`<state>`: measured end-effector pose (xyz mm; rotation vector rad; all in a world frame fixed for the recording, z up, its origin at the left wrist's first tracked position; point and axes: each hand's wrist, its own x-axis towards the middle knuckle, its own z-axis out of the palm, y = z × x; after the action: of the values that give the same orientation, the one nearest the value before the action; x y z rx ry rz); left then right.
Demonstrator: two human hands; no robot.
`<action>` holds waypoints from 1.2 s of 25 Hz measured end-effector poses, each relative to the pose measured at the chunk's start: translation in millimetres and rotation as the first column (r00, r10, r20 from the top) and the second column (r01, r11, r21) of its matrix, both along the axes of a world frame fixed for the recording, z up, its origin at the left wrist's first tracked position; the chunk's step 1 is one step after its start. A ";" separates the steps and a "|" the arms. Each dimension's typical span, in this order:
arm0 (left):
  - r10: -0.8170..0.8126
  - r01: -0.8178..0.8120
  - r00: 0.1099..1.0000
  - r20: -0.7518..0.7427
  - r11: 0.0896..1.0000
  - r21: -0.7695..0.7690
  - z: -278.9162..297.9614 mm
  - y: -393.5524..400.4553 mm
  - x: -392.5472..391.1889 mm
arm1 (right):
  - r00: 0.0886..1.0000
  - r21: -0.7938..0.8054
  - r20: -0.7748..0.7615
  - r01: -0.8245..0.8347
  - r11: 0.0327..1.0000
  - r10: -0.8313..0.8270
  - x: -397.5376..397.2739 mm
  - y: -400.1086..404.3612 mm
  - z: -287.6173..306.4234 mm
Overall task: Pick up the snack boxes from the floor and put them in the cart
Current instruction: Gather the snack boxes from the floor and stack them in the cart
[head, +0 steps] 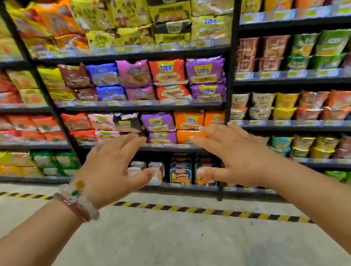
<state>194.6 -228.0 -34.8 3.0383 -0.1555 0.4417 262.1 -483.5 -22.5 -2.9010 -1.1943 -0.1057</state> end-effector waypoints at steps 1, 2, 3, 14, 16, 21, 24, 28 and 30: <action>0.033 -0.033 0.999 0.009 0.999 -0.008 1.0 19.4 -16.3 | 0.999 0.007 0.002 -0.035 0.999 0.035 -5.2 22.4 1.5; 0.070 -0.070 0.997 0.008 0.997 -0.007 2.3 40.0 -32.6 | 0.997 0.016 0.006 -0.074 0.997 0.074 -10.9 45.7 1.7; 0.108 -0.108 0.994 -0.001 0.994 -0.005 3.5 60.3 -47.8 | 0.993 0.026 0.011 -0.115 0.993 0.114 -16.5 68.9 0.5; 0.493 -0.495 0.869 0.041 0.864 0.098 -15.7 303.8 -243.7 | 0.864 0.060 -0.047 -0.499 0.865 0.502 -94.1 353.4 -35.0; 0.549 -0.549 0.835 0.023 0.831 0.090 -20.7 330.7 -267.2 | 0.827 0.073 -0.088 -0.550 0.832 0.555 -102.3 393.1 -40.1; 0.661 -0.660 0.751 0.010 0.749 0.063 -34.6 384.0 -296.4 | 0.717 0.047 -0.106 -0.689 0.724 0.689 -99.3 486.3 -52.2; 0.726 -0.726 0.687 0.026 0.684 0.070 -45.8 416.1 -295.0 | 0.646 0.038 -0.100 -0.757 0.652 0.757 -82.3 545.5 -55.9; 0.798 -0.799 0.601 0.039 0.598 0.070 -57.2 463.4 -278.8 | 0.547 0.049 -0.077 -0.833 0.551 0.833 -47.5 626.5 -60.8; 0.839 -0.838 0.545 0.014 0.544 0.029 -62.7 487.4 -266.1 | 0.505 0.038 -0.083 -0.860 0.510 0.859 -31.1 663.3 -62.6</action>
<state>-71.5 259.4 -97.5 2.9070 1.3825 0.4584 231.0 179.8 -85.2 -1.8941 -2.4264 0.0460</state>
